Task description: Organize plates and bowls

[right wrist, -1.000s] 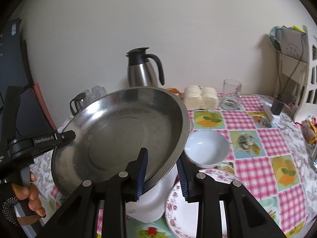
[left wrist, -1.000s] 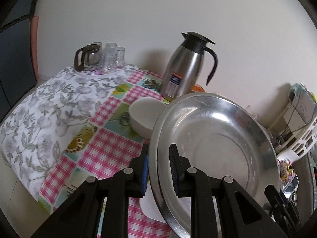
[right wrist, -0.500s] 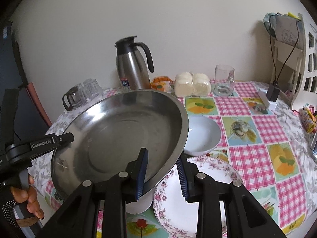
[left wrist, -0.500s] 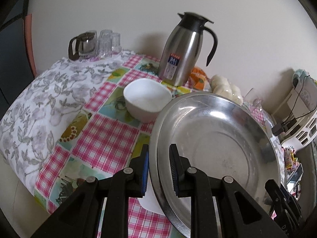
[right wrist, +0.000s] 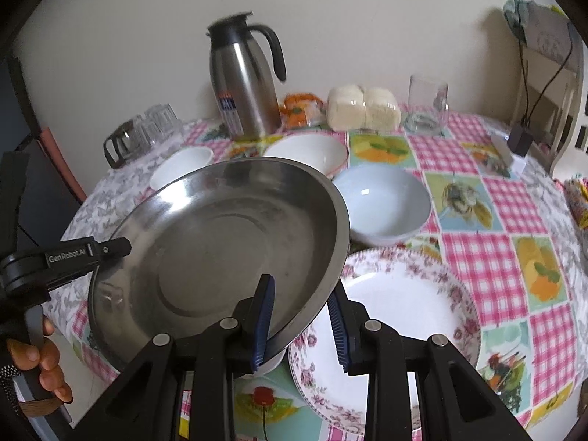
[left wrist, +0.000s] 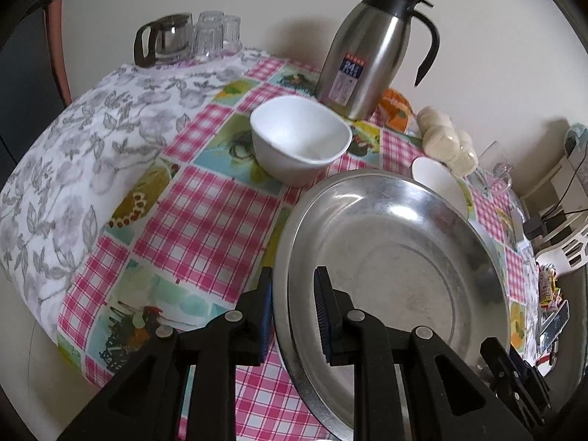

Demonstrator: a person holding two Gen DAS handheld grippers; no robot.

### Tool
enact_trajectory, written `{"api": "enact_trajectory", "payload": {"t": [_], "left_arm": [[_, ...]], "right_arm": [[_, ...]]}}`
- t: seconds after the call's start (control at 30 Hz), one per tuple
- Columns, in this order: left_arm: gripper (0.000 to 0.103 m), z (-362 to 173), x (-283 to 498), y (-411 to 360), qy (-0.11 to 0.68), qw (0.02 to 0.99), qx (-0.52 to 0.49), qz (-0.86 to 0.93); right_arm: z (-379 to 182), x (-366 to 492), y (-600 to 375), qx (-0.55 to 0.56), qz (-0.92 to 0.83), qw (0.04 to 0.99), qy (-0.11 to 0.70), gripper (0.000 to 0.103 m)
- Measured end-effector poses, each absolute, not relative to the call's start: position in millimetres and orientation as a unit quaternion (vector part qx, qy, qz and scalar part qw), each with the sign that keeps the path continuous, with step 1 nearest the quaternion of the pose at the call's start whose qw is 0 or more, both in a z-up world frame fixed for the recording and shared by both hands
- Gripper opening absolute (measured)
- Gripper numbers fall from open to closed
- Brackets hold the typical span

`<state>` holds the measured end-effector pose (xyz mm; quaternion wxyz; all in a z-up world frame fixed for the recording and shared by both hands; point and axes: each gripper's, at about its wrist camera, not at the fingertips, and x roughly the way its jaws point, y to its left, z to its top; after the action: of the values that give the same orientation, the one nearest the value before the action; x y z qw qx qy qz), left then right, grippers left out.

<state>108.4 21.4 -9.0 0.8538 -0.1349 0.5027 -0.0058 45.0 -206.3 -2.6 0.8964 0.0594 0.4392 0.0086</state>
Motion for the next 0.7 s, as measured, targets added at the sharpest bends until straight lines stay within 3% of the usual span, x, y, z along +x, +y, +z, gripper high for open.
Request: {"api": "enact_trajectory", "payload": {"t": [0.7], "left_arm": [[0.022, -32.5, 119.0, 24.2, 0.537, 0.833, -0.131, 0.011]], "right_arm": [[-30.9, 57.1, -196.7, 0.034, 0.000, 0.872, 0.488, 0.032]]}}
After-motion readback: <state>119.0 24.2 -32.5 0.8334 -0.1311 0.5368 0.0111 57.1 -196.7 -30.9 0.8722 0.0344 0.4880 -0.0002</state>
